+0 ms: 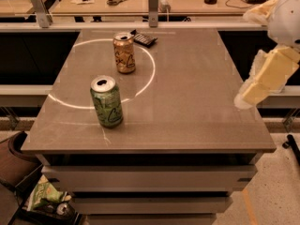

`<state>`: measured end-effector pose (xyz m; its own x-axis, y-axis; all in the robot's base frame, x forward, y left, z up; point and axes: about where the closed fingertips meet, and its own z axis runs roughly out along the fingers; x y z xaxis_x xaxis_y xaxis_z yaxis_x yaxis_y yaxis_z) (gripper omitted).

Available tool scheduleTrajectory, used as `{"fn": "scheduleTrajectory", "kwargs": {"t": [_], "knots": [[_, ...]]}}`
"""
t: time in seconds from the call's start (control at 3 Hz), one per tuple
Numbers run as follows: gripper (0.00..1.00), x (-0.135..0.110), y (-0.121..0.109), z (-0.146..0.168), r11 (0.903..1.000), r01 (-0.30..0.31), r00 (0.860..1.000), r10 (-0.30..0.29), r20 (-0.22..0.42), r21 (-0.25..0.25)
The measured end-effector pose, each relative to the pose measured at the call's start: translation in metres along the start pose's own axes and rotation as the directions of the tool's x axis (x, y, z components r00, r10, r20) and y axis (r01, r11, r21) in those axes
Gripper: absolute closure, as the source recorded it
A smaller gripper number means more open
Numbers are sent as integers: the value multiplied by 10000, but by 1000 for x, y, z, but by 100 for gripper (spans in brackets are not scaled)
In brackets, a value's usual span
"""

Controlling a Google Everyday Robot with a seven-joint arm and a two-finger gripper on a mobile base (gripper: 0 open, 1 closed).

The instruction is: Knock green can over

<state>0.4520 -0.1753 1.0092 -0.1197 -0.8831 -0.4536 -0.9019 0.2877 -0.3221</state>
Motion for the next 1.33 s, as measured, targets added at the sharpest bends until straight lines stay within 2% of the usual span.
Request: {"fn": "scheduleTrajectory", "kwargs": {"t": [0.33,0.67,1.0,1.33], "knots": [[0,-38,3,16,9998,-107,9808,138,1943,-170],[0,-86,10,43,9976,-270,9242,491,3786,-634],[0,-129,22,72,9918,-367,8591,938,5031,-1222],[0,-129,22,72,9919,-362,8596,931,5024,-1218]]}}
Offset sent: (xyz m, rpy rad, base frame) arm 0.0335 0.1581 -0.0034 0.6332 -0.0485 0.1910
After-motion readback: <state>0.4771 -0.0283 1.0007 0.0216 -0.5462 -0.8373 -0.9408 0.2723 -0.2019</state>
